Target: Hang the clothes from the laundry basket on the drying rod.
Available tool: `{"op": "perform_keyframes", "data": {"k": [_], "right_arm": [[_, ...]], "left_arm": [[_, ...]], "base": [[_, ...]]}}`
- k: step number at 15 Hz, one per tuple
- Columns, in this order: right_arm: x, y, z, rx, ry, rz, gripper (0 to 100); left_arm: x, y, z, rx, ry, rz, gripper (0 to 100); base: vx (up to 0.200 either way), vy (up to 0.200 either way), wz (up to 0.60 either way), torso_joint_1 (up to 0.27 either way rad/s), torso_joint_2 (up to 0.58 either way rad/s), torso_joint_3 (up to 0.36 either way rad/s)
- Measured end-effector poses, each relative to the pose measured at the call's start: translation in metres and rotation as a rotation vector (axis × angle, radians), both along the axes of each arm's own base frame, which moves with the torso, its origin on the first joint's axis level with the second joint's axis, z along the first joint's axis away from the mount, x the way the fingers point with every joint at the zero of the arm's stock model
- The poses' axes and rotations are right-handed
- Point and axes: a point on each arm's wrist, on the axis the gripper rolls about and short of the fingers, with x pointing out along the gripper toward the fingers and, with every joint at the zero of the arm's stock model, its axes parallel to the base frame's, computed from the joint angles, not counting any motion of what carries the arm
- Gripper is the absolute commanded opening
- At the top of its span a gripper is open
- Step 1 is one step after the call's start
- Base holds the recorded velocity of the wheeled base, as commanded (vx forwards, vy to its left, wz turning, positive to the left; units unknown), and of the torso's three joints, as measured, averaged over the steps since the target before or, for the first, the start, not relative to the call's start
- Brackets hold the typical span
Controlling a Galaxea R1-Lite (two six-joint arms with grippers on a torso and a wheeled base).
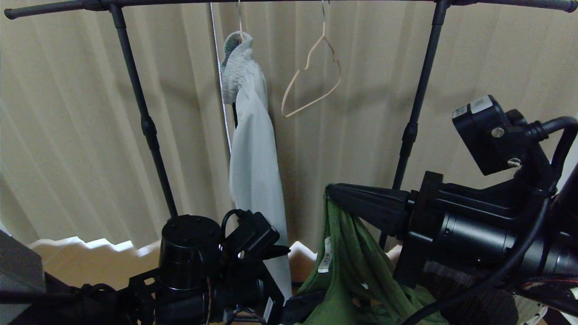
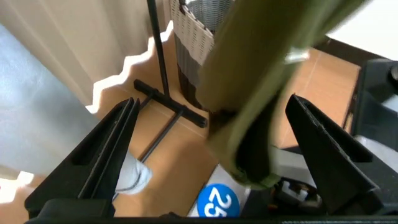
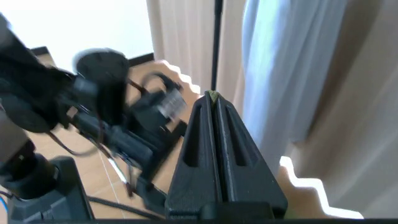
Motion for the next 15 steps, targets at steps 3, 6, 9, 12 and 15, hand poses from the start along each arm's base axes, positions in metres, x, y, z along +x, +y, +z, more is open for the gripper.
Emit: {"op": "perform_keyframes", "data": {"k": [3, 6, 9, 12, 15], "right_arm": [[-0.002, -0.002, 0.001, 0.003, -0.002, 0.004, 0], [-0.004, -0.004, 0.001, 0.007, -0.005, 0.005, 0], [-0.005, -0.005, 0.004, 0.015, -0.011, 0.005, 0], [-0.005, -0.007, 0.005, 0.017, -0.013, -0.001, 0], [-0.001, -0.011, 0.004, 0.017, -0.012, -0.024, 0]], "left_arm": [[0.015, -0.001, -0.011, -0.018, -0.012, 0.034, 100], [0.022, 0.002, -0.026, 0.014, 0.023, 0.060, 100], [0.019, 0.009, -0.037, 0.057, 0.052, 0.069, 100], [0.014, 0.019, -0.043, 0.095, 0.043, 0.067, 0], [0.001, 0.033, -0.039, 0.080, -0.062, 0.067, 0]], "base": [[0.000, 0.000, 0.00, 0.000, 0.00, 0.000], [0.000, 0.000, 0.00, 0.000, 0.00, 0.000], [0.000, 0.000, 0.00, 0.000, 0.00, 0.000], [0.000, 0.000, 0.00, 0.000, 0.00, 0.000], [0.000, 0.000, 0.00, 0.000, 0.00, 0.000]]}}
